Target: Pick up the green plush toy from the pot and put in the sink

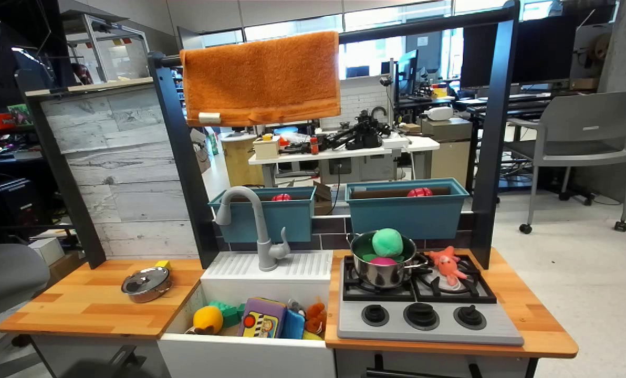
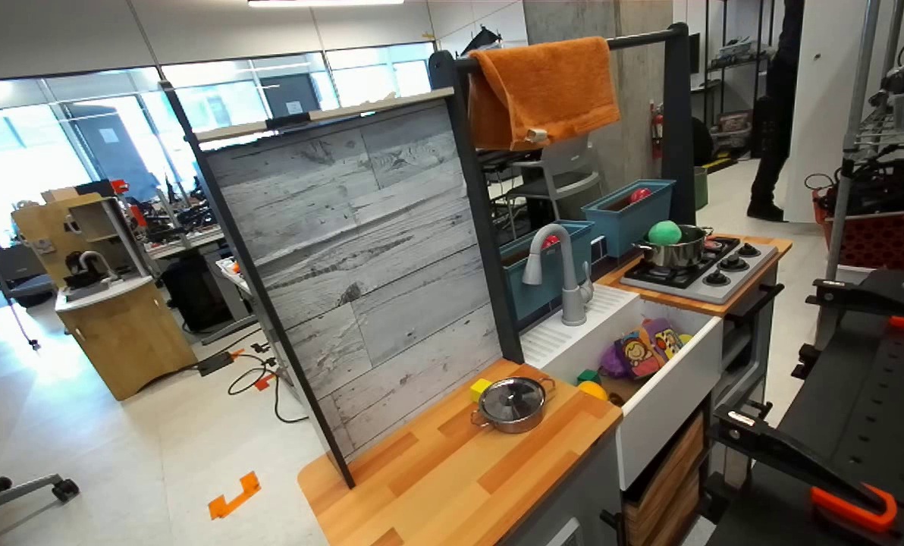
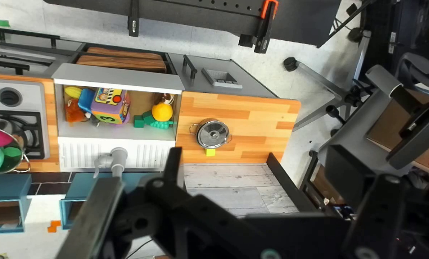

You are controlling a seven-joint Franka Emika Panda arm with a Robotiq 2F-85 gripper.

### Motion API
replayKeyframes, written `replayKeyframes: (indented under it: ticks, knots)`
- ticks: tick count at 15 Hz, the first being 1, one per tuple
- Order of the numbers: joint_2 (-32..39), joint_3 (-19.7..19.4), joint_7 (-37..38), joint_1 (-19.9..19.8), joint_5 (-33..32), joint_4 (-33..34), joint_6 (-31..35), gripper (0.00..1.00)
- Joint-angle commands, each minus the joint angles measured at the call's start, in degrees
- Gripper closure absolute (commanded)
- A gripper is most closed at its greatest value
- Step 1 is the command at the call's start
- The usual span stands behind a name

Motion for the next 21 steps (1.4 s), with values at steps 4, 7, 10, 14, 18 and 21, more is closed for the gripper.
replayKeyframes:
  ticks: [4,7,10,14,18,21]
  knots:
    - [1.4,0.4,-0.8,-1.0,0.4,0.5,0.5,0.00]
    - [5.9,-1.5,-2.7,-1.4,-0.3,1.7,3.6,0.00]
    - [11.2,-2.7,-3.5,-2.3,-0.2,2.3,11.7,0.00]
    - [20.3,-3.9,-4.3,-4.2,0.0,5.6,19.6,0.00]
    - [31.7,-4.5,-3.6,-6.5,0.8,12.6,24.7,0.00]
    - [40.5,-3.9,-1.5,-8.9,1.6,20.4,24.5,0.00]
